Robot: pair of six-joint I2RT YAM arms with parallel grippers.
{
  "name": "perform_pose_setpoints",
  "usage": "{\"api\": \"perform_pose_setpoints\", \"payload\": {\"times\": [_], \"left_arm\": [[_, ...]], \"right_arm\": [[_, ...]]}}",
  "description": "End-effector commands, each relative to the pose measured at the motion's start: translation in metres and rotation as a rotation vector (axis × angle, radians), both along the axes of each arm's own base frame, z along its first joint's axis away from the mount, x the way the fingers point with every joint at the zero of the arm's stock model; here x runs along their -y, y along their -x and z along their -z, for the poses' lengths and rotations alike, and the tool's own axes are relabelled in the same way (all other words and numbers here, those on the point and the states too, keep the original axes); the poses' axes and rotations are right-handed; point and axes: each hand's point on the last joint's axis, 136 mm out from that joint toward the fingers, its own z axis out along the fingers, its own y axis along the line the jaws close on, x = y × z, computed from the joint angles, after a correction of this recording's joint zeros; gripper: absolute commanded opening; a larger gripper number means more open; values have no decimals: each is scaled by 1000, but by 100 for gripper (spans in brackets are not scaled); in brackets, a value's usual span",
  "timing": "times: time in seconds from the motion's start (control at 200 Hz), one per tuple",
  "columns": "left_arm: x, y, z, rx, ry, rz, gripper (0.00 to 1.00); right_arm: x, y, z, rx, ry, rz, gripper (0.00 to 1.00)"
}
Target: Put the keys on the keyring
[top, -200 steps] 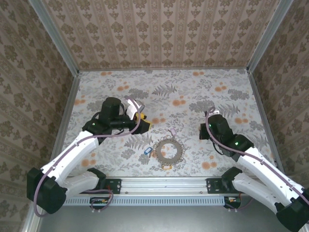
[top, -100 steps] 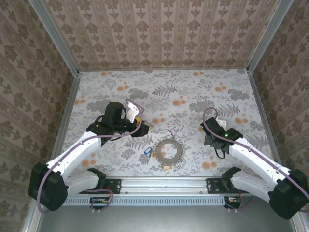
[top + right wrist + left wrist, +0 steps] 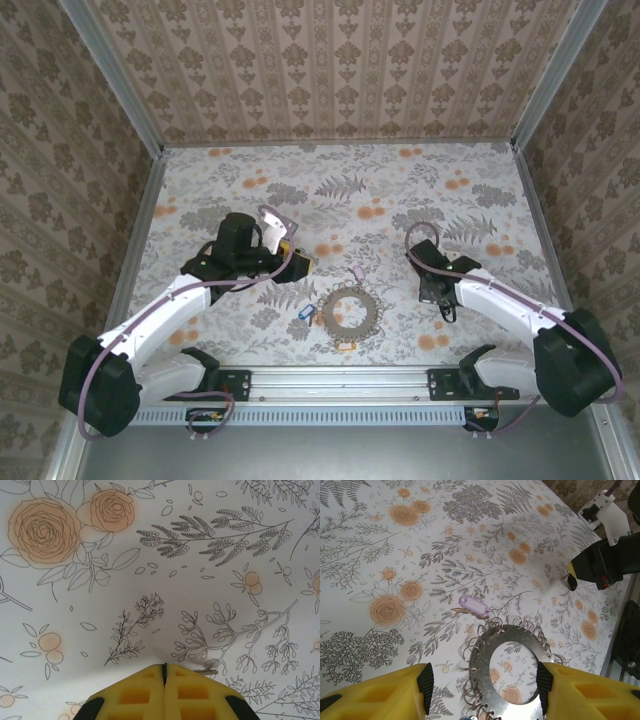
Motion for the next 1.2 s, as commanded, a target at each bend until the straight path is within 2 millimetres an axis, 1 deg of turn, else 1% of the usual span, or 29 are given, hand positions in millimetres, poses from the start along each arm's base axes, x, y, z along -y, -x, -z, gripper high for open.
{"api": "perform_pose_setpoints", "payload": {"times": [0.0,0.15,0.175,0.185,0.21,0.365,0.445,0.57,0.7,0.75,0.83,0.88,0.915,0.95,0.975,1.01,1.07,1.115,1.17,1.18,1.195], "left_arm": [[-1,-2,-4,14,18,-14,59],[-3,-2,-4,16,15,-22,60],[-3,-1,-4,18,15,-22,60],[-3,-1,-3,17,14,-22,60],[-4,-1,-3,17,14,-24,60],[-6,0,-4,31,24,-33,60],[-6,0,-3,34,28,-42,61],[-6,0,-2,28,30,-43,61],[-7,1,-2,30,35,-44,61],[-8,1,-2,32,35,-48,63],[-10,0,-2,36,31,-64,68],[-12,-3,0,32,18,-89,69],[-14,-4,2,25,8,-104,69],[-15,-5,2,19,2,-112,70],[-16,-5,2,13,-2,-114,70],[-16,-5,3,2,-8,-114,70],[-17,-3,3,-11,-20,-111,70],[-18,-1,4,-21,-30,-106,70],[-19,1,8,-37,-47,-102,70],[-20,2,9,-40,-51,-99,71],[-20,4,11,-45,-56,-93,71]], "right_arm": [[-10,-16,-4,-12,-8,-33,0],[-20,-24,7,-62,-43,-65,0],[-21,-26,7,-64,-52,-66,0],[-20,-24,12,-85,-48,-65,0],[-20,-25,15,-103,-51,-62,0],[-26,-25,30,-192,-99,-72,0],[-27,-27,33,-214,-107,-72,0],[-29,-36,30,-200,-107,-79,0],[-28,-44,21,-203,-80,-117,14],[-28,-45,15,-194,-79,-125,19],[-38,-47,6,-148,-136,-175,31],[-41,-44,0,-123,-163,-191,38],[-41,-42,-6,-109,-174,-195,41],[-41,-37,-7,-114,-177,-196,42],[-41,-36,-17,-84,-189,-199,42],[-43,-32,-23,-76,-200,-206,42],[-53,-23,-32,-68,-229,-247,42],[-67,-16,-36,-70,-270,-294,42],[-105,-3,-39,-92,-438,-409,42],[-108,-2,-39,-96,-453,-418,42],[-120,3,-40,-111,-515,-444,41]]}}
